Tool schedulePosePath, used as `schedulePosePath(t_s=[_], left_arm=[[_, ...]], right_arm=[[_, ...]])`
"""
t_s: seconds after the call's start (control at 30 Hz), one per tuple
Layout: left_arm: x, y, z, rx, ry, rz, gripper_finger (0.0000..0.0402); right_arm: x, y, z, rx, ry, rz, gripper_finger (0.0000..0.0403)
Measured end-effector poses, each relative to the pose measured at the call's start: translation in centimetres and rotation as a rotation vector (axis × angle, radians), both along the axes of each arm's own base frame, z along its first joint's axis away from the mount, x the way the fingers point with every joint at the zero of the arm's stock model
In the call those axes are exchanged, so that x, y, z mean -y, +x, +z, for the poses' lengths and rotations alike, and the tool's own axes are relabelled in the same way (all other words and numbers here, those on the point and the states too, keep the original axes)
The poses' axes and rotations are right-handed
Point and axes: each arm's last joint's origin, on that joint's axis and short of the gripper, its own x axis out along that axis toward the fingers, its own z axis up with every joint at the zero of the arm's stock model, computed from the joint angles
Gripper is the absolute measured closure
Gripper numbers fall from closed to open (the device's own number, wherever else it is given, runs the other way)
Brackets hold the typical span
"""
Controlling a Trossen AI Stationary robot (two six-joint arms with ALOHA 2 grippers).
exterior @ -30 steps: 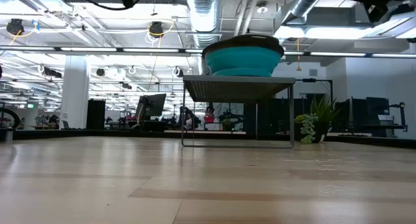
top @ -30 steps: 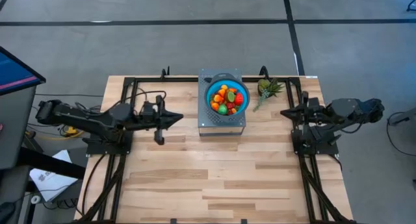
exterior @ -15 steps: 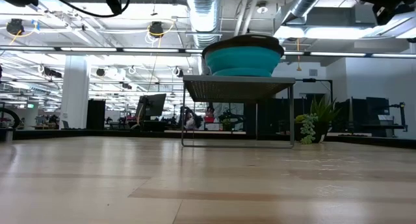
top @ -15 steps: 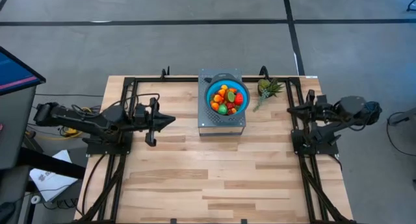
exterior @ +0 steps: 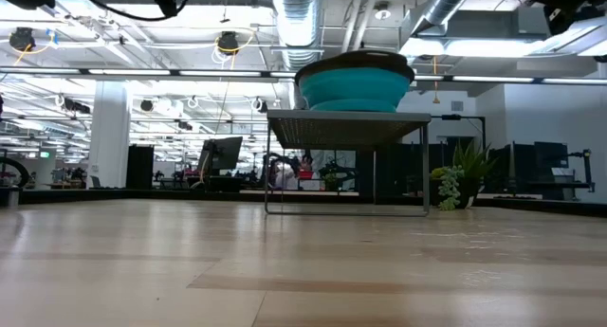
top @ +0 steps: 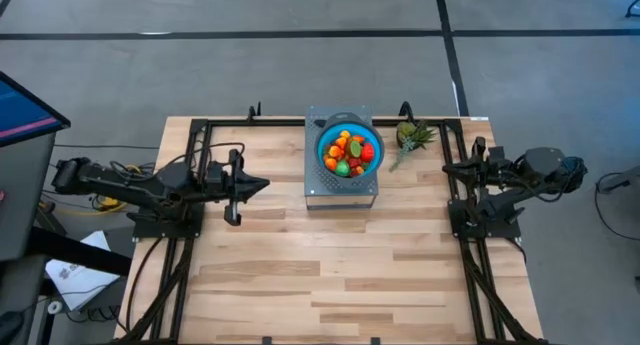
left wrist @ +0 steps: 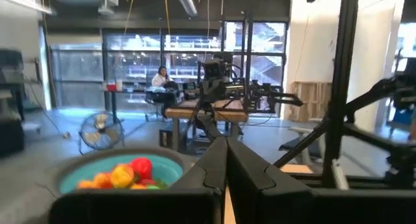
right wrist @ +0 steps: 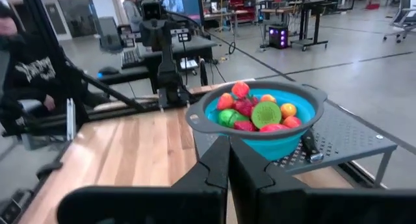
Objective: Pick & Place Fruit
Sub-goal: Return to Home Position
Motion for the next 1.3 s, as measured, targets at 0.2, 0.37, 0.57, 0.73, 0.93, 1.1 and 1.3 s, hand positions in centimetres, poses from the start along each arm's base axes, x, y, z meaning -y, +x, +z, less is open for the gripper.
schedulePosePath(t_s=[0.2,0.37,0.57,0.73,0.93,1.1,1.3], left_arm=[[0.3,-0.8,-0.8,-0.032,0.166,-0.086,0.0399],[0.0,-2.7,-2.2,0.002,0.083,-0.1,0.0399],[-0.2,-4.3,-3.5,0.049,0.057,-0.104,0.0399],[-0.2,-5.4,-4.8,0.087,0.033,-0.132,0.0399],[-0.1,-6.4,-6.0,0.127,-0.017,-0.223,0.0399],[-0.1,-6.9,-6.6,0.152,-0.041,-0.273,0.0399],[-0.2,-7.5,-6.7,0.167,-0.033,-0.271,0.0399]], right_arm=[[0.0,0.0,-0.1,0.003,0.081,-0.002,0.0403],[0.0,0.0,-0.2,-0.005,0.09,0.002,0.0403],[0.0,0.0,-0.3,-0.019,0.078,0.003,0.0403],[0.0,0.0,-0.3,-0.021,0.065,0.004,0.0403],[0.0,0.0,-0.3,-0.021,0.065,0.005,0.0403],[0.0,0.0,-0.3,-0.021,0.065,0.005,0.0403],[0.0,0.0,-0.3,-0.022,0.065,0.005,0.0403]])
